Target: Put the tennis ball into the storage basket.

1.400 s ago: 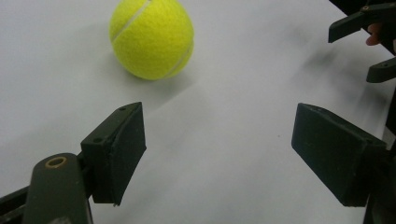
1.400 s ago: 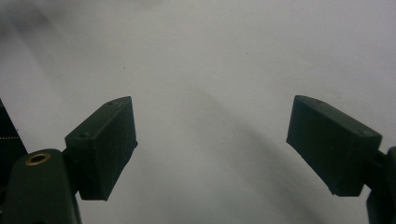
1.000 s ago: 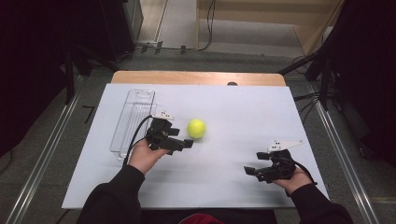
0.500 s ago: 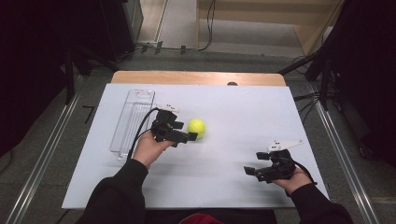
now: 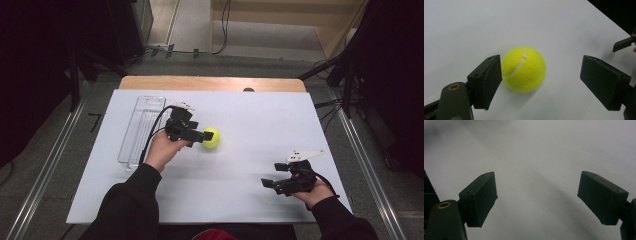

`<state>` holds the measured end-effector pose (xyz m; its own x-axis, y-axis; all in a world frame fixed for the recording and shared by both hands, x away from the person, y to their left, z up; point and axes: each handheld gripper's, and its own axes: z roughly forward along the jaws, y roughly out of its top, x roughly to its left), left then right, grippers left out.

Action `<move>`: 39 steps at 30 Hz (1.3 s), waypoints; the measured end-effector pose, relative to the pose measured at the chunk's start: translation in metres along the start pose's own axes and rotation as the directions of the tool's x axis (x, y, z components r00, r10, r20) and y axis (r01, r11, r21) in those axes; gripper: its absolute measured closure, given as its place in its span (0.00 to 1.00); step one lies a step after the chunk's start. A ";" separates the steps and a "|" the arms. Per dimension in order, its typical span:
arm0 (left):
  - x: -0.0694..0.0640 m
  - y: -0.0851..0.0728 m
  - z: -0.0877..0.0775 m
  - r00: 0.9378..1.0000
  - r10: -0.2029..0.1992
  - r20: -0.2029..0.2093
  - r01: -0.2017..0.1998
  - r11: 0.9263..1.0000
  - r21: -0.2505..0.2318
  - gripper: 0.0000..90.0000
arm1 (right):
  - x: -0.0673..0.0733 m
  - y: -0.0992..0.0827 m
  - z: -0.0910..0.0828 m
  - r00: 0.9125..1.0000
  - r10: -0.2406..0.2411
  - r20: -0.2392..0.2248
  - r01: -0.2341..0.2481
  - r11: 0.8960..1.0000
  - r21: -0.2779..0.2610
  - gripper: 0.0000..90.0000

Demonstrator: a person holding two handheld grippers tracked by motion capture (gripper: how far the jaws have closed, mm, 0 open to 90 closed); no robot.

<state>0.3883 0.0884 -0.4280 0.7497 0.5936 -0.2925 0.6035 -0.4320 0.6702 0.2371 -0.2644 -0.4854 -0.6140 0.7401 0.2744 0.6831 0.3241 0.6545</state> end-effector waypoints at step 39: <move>0.011 0.020 0.029 1.000 0.020 -0.018 -0.020 1.000 0.022 0.00 | 0.000 0.000 0.000 1.000 -0.005 0.003 0.005 1.000 0.006 0.15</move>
<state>0.4163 0.0664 -0.4374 0.7567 0.5970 -0.2666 0.5944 -0.4583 0.6608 0.2369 -0.2643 -0.4856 -0.6160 0.7403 0.2693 0.6827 0.3311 0.6514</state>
